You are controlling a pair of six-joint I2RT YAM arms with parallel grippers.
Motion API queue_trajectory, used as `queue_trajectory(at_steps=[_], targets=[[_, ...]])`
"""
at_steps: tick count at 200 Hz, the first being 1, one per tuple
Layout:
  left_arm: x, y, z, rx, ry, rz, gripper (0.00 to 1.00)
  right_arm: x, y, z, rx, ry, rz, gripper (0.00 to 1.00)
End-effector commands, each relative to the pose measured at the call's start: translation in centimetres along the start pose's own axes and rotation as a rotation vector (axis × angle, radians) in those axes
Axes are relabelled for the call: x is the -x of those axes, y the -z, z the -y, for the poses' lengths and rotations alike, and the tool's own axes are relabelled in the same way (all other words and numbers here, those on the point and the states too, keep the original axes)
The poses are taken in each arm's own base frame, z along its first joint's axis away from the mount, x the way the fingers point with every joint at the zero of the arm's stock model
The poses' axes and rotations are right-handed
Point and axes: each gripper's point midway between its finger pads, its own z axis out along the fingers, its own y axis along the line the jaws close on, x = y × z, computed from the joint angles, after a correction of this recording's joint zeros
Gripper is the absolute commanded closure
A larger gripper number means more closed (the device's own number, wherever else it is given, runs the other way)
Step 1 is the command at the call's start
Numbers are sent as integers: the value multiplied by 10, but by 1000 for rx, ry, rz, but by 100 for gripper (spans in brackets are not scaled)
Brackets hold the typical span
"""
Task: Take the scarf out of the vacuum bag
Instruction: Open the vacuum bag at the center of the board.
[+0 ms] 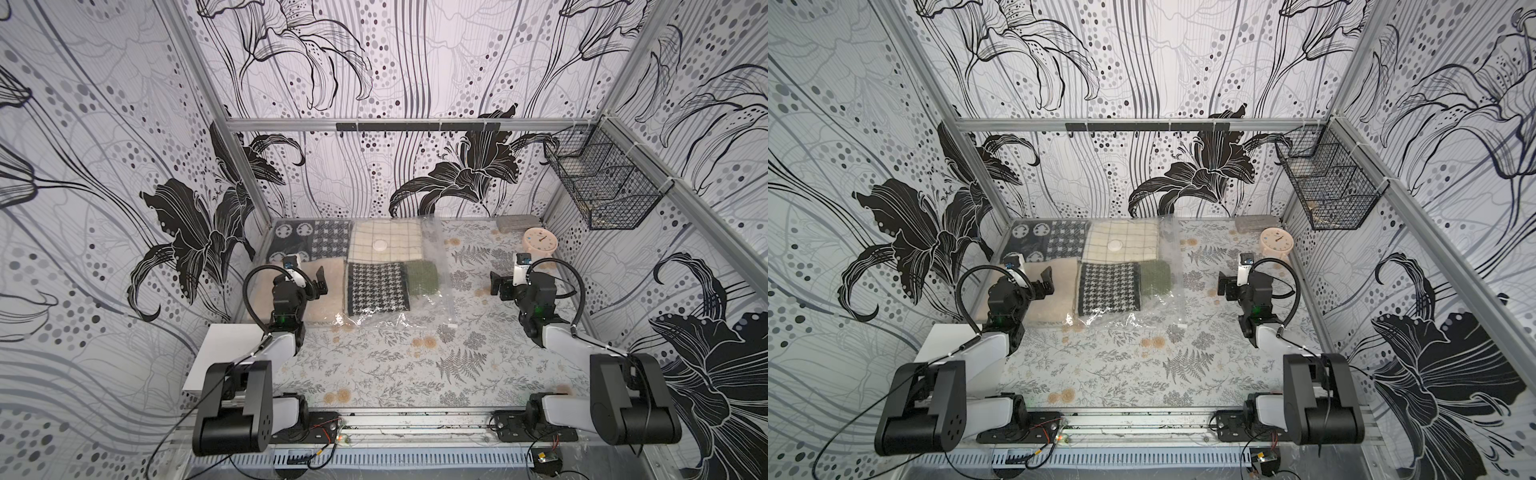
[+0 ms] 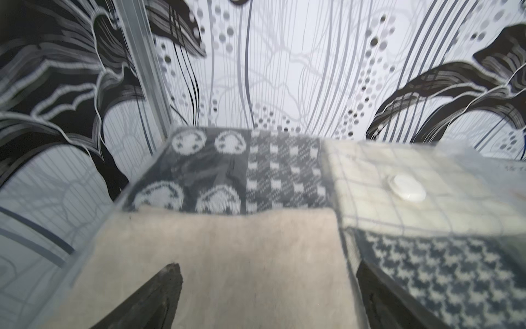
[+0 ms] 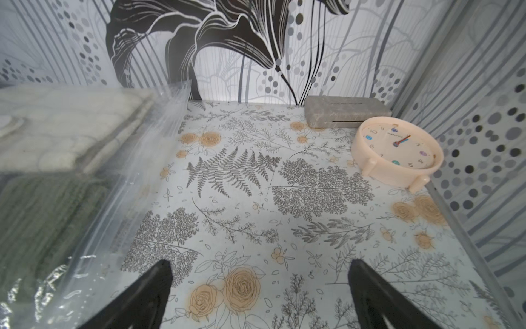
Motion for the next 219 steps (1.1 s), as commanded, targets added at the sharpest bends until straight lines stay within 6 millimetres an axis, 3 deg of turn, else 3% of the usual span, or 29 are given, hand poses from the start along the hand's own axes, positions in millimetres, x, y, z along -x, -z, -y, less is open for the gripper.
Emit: queue_trajectory(at_steps=[1,23,35,59,82,115,126,140,164,198,219], targets=[[44,4,6,71,65,77,1,9,4,12,-119,-116,-120,0],[57,-14,40,92,65,23,1,14,-5,-3,-251,-37,-299,0],[58,-23,46,146,123,0,1,13,-10,-8,-301,-15,-420,0],[59,-24,32,286,308,-94,1,28,-15,-18,-273,-72,-419,0],[67,-19,31,322,302,-153,1,50,5,-13,-274,-174,-279,0],[63,-1,-3,597,341,-223,1,52,54,36,-576,-371,-225,0],[56,4,-12,676,358,-235,1,55,57,37,-575,-374,-213,0],[54,-8,-3,609,326,-248,1,60,53,30,-508,-341,-190,0],[61,-32,39,326,279,-208,1,67,56,31,-503,-321,-155,0],[87,-13,42,246,372,27,1,77,45,18,-409,-191,-116,0],[96,-11,49,205,352,46,1,75,44,17,-410,-172,-138,0]])
